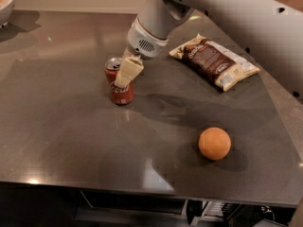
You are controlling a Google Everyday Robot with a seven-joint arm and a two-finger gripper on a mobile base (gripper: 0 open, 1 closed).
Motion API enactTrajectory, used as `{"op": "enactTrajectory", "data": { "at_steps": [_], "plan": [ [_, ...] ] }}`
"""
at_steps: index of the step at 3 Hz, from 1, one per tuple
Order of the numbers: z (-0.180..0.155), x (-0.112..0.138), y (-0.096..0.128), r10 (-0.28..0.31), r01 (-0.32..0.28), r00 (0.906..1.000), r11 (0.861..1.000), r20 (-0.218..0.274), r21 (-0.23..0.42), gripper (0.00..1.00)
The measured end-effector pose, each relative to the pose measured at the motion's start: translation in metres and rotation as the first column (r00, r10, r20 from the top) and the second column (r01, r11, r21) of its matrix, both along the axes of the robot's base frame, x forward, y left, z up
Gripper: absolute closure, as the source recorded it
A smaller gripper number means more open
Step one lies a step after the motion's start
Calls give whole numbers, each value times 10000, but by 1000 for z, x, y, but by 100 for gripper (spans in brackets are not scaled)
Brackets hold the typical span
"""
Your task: Pick coke can
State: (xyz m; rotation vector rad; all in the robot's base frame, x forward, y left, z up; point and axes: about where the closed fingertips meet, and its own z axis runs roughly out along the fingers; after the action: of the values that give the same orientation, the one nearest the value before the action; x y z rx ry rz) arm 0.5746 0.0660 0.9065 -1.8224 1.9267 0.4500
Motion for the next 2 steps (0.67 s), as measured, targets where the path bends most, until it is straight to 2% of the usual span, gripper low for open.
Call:
{"op": "enactTrajectory", "data": {
  "at_steps": [1,2],
  "plan": [
    [14,-4,-6,201,-200,9998,9996,-54,214,87],
    [39,-7,-19,575,-575,9983,9981,1,210,100]
  ]
}}
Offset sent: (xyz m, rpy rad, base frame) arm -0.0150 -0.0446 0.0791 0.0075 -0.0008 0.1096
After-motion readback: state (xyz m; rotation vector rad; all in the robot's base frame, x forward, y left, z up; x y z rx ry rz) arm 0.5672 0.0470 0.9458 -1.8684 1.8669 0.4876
